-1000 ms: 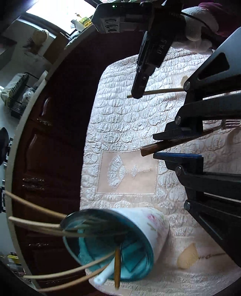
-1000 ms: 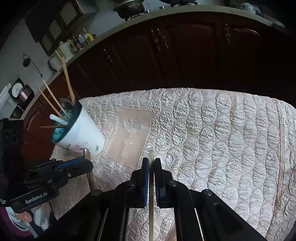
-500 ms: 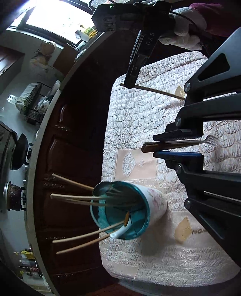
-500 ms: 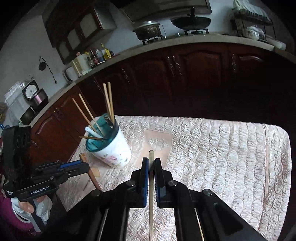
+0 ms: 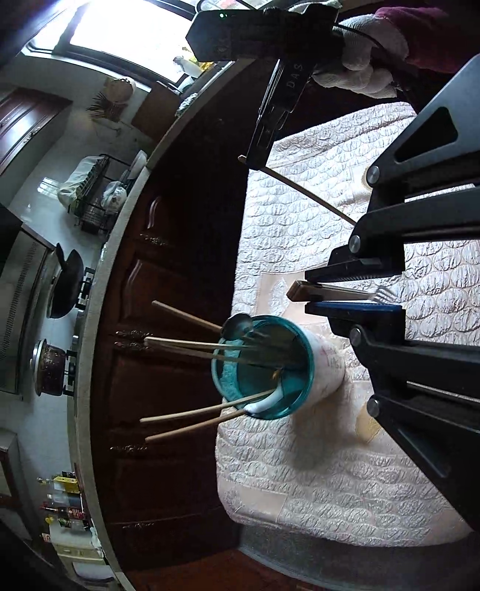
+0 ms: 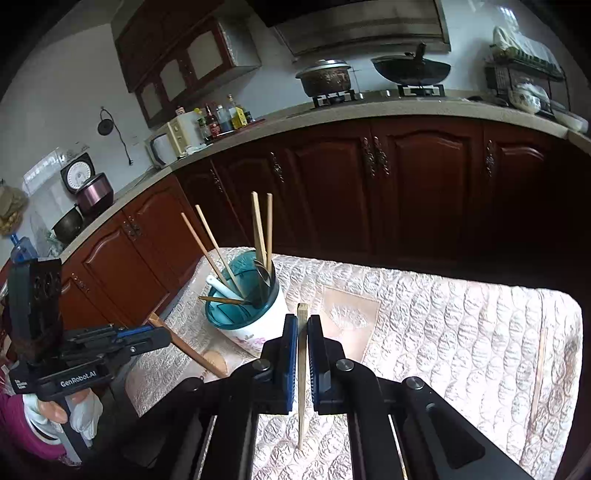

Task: Organize utensils
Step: 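Lift both held items and carry them over the floral cup, then lower the fork and chopsticks into the cup with both grippers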

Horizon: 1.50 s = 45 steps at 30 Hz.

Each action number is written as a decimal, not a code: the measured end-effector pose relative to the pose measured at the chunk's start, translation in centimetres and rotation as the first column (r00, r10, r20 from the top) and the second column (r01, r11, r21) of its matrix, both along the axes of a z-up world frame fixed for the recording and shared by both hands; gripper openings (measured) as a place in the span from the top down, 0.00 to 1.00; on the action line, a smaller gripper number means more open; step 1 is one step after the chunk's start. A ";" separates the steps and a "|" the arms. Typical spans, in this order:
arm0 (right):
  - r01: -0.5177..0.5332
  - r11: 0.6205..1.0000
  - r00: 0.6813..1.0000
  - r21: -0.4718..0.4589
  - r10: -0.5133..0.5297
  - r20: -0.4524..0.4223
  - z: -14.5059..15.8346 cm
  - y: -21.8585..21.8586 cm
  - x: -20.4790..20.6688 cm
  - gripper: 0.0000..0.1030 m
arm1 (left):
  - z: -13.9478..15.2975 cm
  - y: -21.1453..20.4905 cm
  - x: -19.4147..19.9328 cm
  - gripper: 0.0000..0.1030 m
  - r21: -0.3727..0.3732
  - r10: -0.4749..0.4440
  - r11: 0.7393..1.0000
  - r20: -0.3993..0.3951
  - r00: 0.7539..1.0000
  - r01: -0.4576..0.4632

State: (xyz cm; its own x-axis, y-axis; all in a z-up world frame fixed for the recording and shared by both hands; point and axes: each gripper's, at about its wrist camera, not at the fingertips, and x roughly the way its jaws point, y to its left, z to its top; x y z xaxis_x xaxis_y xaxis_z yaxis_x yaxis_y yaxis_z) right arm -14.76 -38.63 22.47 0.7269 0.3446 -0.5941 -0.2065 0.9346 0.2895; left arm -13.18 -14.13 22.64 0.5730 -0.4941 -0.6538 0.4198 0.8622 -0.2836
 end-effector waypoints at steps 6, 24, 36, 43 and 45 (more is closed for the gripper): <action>-0.009 1.000 0.999 -0.001 0.009 0.045 2.3 0.8 0.5 0.93 | 3.5 1.9 0.3 0.90 -0.021 0.008 1.000 0.043 0.999 -0.007; -0.086 0.996 0.978 -0.001 0.085 0.189 10.4 6.0 5.5 0.93 | 10.2 4.0 6.8 0.90 -0.004 0.124 0.992 0.209 0.970 -0.126; -0.102 0.995 0.983 0.011 0.099 0.152 8.1 9.3 10.3 0.93 | 5.6 3.3 11.8 0.90 0.038 0.189 0.980 0.159 0.969 -0.197; -0.127 0.992 0.988 0.005 0.126 0.087 4.7 10.7 11.5 0.93 | 3.1 2.7 12.3 0.90 0.077 0.190 0.976 0.139 0.972 -0.202; -0.130 0.991 0.990 0.014 0.129 0.061 3.5 10.7 11.7 0.93 | 2.9 2.6 12.1 0.90 0.088 0.185 0.976 0.161 0.969 -0.201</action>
